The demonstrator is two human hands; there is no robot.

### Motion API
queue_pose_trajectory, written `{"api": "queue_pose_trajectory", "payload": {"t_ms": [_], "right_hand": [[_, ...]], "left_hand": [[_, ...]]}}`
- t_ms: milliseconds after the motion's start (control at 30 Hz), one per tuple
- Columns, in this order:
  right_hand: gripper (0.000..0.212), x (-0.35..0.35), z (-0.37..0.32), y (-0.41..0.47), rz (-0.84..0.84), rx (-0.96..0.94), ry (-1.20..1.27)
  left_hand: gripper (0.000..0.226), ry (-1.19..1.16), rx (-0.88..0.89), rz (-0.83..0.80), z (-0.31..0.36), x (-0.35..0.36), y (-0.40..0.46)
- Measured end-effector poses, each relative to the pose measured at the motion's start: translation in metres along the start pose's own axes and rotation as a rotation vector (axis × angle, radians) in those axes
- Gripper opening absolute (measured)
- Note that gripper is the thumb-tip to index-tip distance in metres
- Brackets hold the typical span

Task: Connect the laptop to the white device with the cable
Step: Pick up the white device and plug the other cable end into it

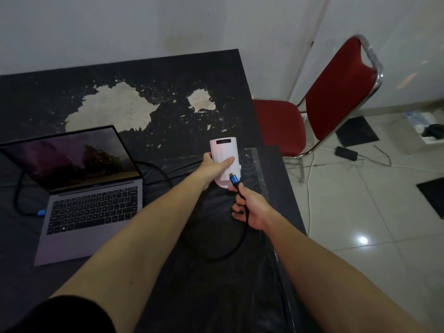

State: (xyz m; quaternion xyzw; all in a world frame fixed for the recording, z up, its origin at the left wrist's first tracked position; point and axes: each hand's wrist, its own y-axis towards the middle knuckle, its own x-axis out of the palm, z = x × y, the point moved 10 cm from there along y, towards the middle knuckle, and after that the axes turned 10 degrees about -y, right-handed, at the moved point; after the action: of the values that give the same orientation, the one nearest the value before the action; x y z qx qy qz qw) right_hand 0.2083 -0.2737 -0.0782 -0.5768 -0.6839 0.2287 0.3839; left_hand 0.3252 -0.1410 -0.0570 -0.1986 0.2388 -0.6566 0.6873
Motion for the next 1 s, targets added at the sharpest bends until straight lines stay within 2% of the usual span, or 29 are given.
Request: {"api": "queue_pose_trajectory", "payload": {"t_ms": [133, 300, 400, 500, 733, 1000], "right_hand": [[0.027, 0.009, 0.0, 0.007, -0.105, 0.023, 0.062], [0.012, 0.016, -0.011, 0.01, -0.181, -0.037, 0.158], [0.011, 0.02, -0.02, 0.011, -0.156, -0.092, 0.115], [0.012, 0.027, -0.034, 0.011, -0.115, -0.176, 0.046], [0.008, 0.037, -0.061, 0.009, -0.003, -0.34, -0.098], [0.004, 0.039, -0.068, 0.006, 0.027, -0.358, -0.143]], "left_hand": [[0.086, 0.023, 0.022, 0.032, 0.001, 0.0, 0.009], [0.082, 0.112, 0.073, 0.05, 0.014, -0.006, 0.012], [0.084, 0.159, 0.035, 0.066, 0.025, -0.013, 0.016], [0.087, 0.104, -0.056, 0.065, 0.03, -0.019, 0.018], [0.062, -0.017, -0.101, 0.106, 0.045, -0.027, 0.011], [0.073, 0.017, -0.098, 0.09, 0.05, -0.032, 0.007]]}}
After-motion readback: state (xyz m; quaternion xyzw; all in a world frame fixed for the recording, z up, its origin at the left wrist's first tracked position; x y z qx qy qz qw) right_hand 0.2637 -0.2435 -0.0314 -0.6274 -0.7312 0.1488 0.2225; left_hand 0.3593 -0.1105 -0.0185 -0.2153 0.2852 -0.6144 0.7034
